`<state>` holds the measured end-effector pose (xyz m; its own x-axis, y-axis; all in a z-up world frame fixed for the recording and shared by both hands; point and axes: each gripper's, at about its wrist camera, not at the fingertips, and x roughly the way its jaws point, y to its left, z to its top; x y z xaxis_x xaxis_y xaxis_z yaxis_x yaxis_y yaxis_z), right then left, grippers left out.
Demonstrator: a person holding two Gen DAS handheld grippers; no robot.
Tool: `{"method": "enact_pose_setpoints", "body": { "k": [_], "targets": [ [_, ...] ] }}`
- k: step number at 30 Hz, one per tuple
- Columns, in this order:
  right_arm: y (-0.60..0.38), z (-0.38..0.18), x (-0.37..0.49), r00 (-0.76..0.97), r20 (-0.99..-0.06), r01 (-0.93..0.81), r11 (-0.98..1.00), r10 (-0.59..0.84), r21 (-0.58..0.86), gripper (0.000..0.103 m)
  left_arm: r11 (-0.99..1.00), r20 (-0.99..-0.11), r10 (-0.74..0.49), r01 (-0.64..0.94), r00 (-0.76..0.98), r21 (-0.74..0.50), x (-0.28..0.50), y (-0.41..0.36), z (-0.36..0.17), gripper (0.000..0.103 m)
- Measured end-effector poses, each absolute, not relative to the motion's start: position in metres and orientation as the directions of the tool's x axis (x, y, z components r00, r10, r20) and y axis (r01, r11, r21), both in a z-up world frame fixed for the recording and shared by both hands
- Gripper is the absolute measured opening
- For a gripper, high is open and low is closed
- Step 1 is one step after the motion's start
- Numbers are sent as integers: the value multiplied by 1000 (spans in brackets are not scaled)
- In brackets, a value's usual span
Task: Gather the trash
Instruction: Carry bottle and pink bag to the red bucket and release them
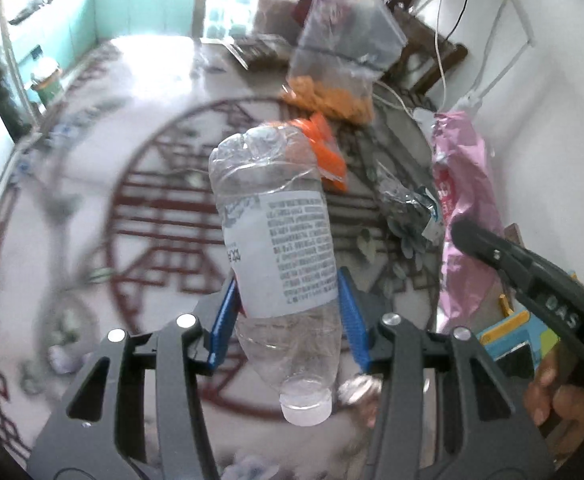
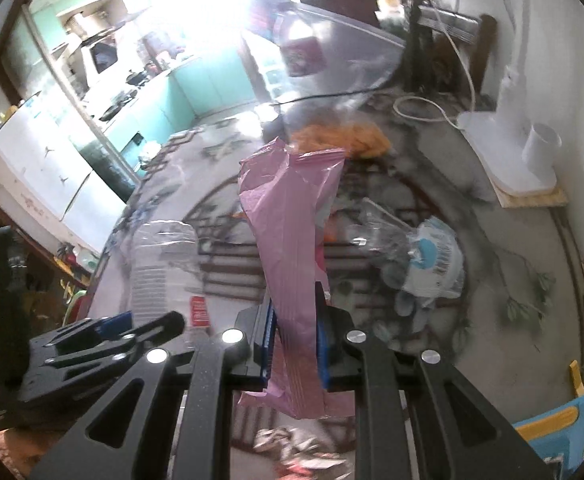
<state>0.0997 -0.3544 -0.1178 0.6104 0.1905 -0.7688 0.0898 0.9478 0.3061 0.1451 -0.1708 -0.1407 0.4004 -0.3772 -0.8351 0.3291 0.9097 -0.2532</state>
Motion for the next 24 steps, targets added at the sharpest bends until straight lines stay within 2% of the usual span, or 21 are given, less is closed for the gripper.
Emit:
{"method": "enact_pose_setpoints", "body": {
  "k": [11, 24],
  "targets": [
    [-288, -81, 84, 655, -724, -40, 967, 216, 252, 16, 941, -772, -326, 261, 545, -214, 85, -86, -94, 46],
    [-235, -75, 80, 646, -715, -137, 961, 269, 239, 17, 962, -746, -272, 171, 608, -212, 65, -29, -84, 46]
  ]
}}
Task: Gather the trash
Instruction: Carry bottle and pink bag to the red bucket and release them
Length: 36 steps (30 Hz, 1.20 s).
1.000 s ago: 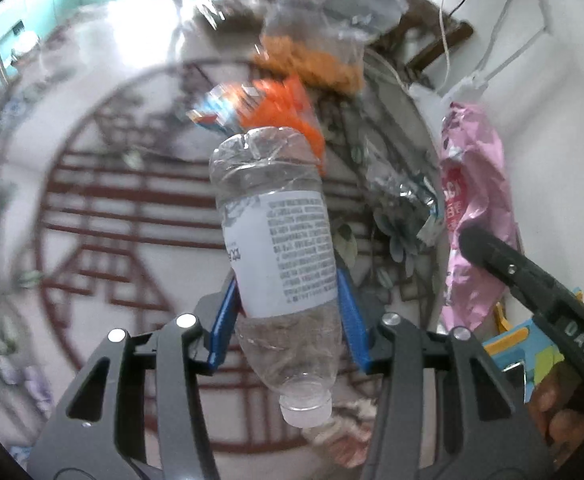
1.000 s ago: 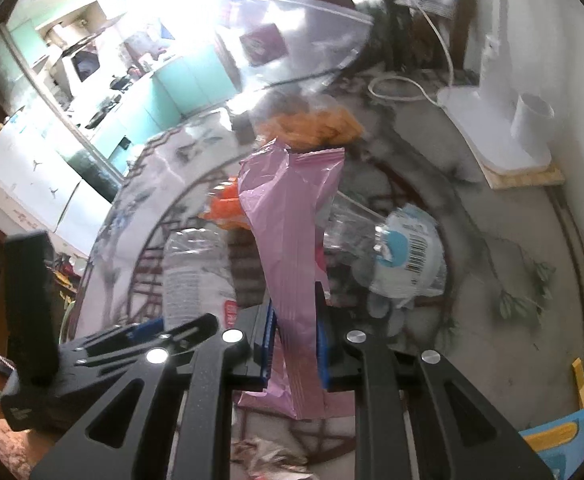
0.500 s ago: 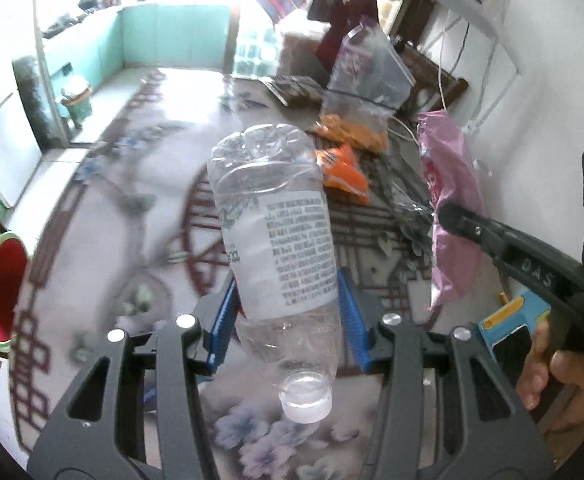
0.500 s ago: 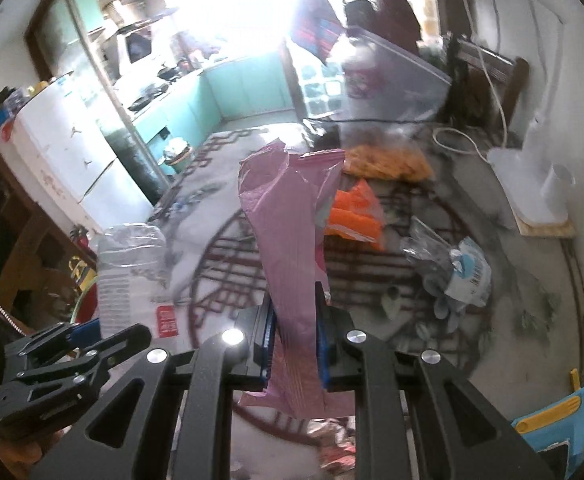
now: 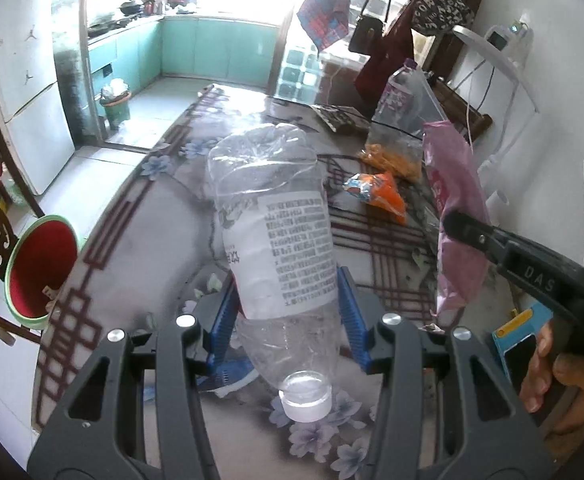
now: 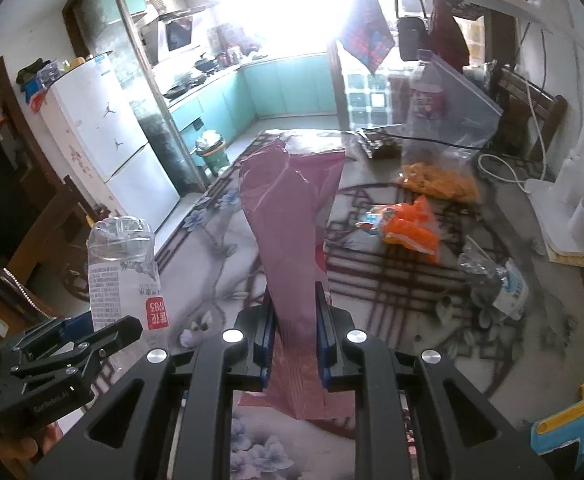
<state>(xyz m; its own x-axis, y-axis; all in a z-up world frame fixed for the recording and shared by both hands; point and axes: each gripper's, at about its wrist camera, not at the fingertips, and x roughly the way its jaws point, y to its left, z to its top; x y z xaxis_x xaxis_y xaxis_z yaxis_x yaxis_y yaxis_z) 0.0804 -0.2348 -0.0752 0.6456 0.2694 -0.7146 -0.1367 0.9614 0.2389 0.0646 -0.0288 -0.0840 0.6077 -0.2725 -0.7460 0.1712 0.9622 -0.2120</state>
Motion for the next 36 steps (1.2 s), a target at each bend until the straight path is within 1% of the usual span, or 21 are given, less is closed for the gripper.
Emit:
{"method": "enact_pose_setpoints", "body": {
  "k": [9, 16, 23, 29, 36],
  "targets": [
    [-203, -77, 81, 635, -724, -153, 962, 270, 225, 17, 965, -743, -261, 145, 616, -219, 60, 1, -85, 46],
    [-181, -76, 83, 652, -729, -76, 975, 206, 207, 17, 954, -733, -301, 208, 611, -218, 73, 30, -86, 46],
    [-132, -75, 88, 644, -750, -21, 983, 153, 182, 17, 938, -731, -338, 271, 593, -215, 89, 72, -87, 46],
    [-88, -79, 97, 632, -762, -5, 984, 142, 179, 17, 929, -736, -358, 297, 575, -220, 104, 114, -93, 46],
    [-37, -77, 109, 635, -760, -13, 986, 139, 169, 17, 929, -730, -360, 293, 581, -225, 115, 160, -95, 46]
  ]
}}
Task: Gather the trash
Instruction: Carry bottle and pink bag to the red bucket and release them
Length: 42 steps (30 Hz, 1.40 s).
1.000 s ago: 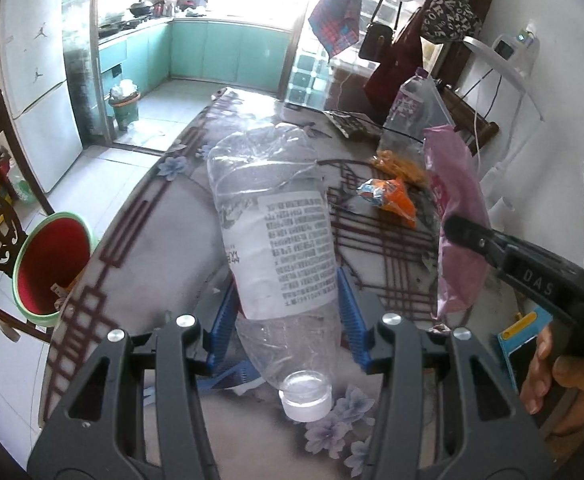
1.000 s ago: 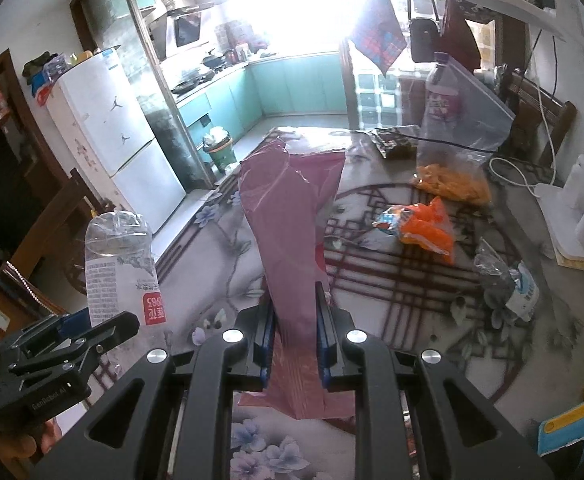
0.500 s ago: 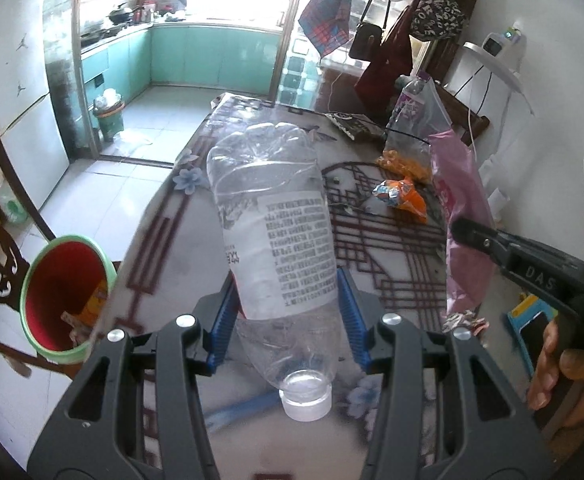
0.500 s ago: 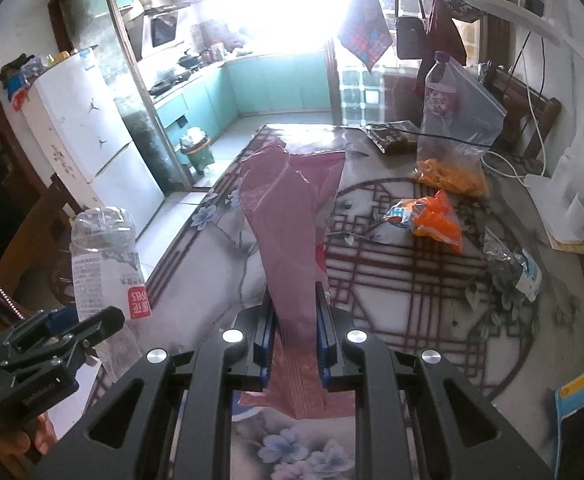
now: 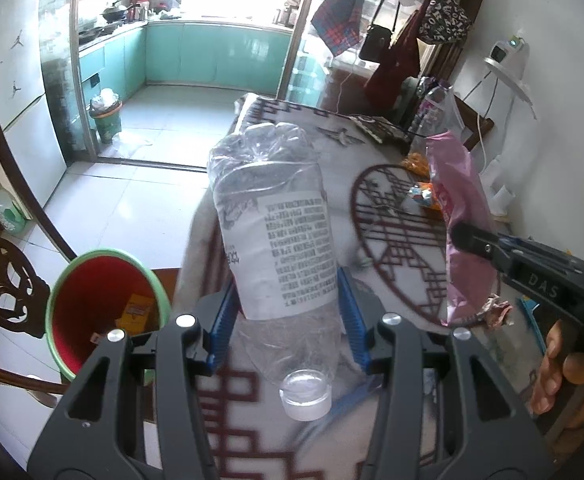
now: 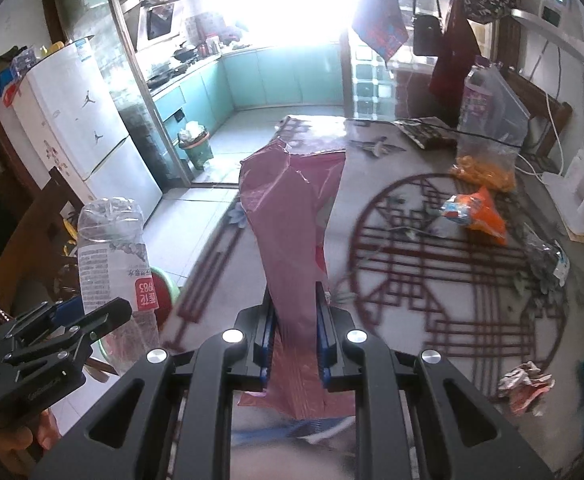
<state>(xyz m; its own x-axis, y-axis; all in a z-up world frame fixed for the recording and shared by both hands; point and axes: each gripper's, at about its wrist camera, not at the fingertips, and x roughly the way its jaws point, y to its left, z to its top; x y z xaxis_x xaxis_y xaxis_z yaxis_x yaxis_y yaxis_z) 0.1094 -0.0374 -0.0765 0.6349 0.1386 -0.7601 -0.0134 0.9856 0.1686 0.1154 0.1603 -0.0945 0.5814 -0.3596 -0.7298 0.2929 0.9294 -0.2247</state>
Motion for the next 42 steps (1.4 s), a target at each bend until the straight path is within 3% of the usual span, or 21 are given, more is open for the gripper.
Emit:
{"method": "enact_pose_setpoints", "body": {
  "k": [19, 42],
  "targets": [
    [63, -79, 148, 596, -777, -146, 979, 203, 144, 17, 956, -752, -291, 145, 591, -256, 140, 251, -113, 46],
    [178, -129, 191, 406, -844, -345, 914, 350, 213, 17, 969, -819, -154, -76, 553, -233, 162, 339, -152, 46]
  ]
}}
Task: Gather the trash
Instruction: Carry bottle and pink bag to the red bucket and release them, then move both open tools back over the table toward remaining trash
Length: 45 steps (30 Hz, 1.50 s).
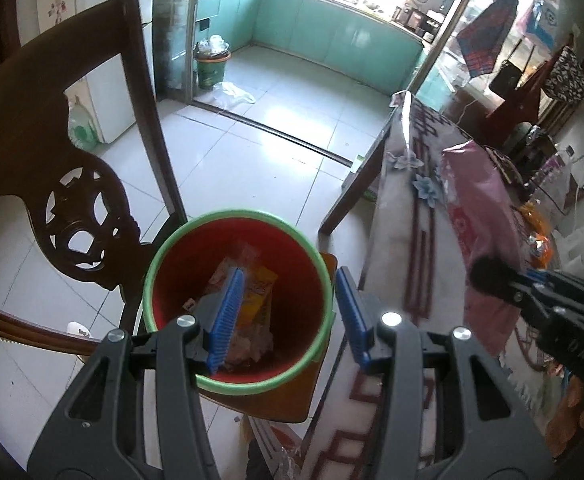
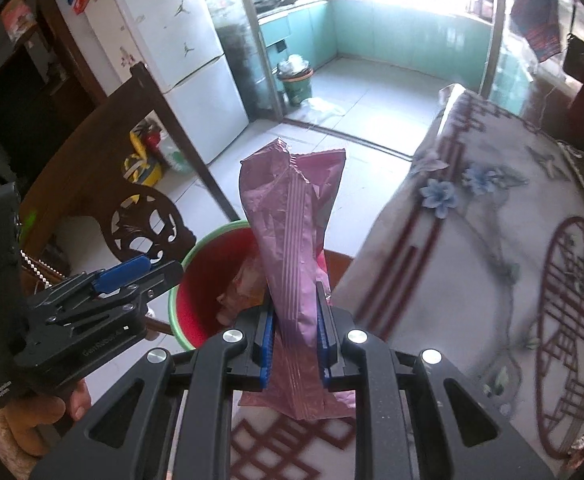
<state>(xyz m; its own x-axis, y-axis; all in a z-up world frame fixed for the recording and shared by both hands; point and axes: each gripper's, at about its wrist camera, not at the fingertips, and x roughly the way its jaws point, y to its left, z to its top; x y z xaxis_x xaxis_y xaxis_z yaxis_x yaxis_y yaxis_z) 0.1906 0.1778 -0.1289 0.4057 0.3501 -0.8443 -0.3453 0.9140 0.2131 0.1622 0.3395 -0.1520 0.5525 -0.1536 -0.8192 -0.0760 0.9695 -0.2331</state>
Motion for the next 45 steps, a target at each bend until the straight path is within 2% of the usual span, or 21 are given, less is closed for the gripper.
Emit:
{"method": "enact_pose_setpoints", "body": {
  "k": [14, 15, 16, 17, 18, 32, 45],
  "targets": [
    [229, -164, 215, 282, -871, -417, 869, 402, 266, 19, 956, -815, -106, -167, 570, -241, 164, 377, -150, 46],
    [231, -164, 216, 284, -868, -421, 866, 407, 268, 24, 954, -814, -102, -174, 572, -242, 163, 379, -149, 46],
    [233, -163, 217, 285, -866, -424, 864, 411, 270, 34, 954, -813, -99, -179, 573, -242, 163, 381, -149, 46],
    [234, -162, 216, 294, -862, -424, 864, 414, 270, 57, 952, -812, -92, -189, 576, -242, 161, 383, -149, 46],
    [233, -158, 215, 319, -852, -422, 867, 416, 265, 60, 949, -810, -89, -197, 579, -245, 160, 385, -148, 46],
    [206, -107, 184, 452, -794, -438, 877, 407, 200, 59, 962, -801, -93, -154, 591, -225, 148, 364, -137, 46],
    [114, -96, 147, 533, -779, -286, 937, 331, 202, 59, 979, -800, -164, -3, 577, -203, 142, 291, -132, 46]
  ]
}}
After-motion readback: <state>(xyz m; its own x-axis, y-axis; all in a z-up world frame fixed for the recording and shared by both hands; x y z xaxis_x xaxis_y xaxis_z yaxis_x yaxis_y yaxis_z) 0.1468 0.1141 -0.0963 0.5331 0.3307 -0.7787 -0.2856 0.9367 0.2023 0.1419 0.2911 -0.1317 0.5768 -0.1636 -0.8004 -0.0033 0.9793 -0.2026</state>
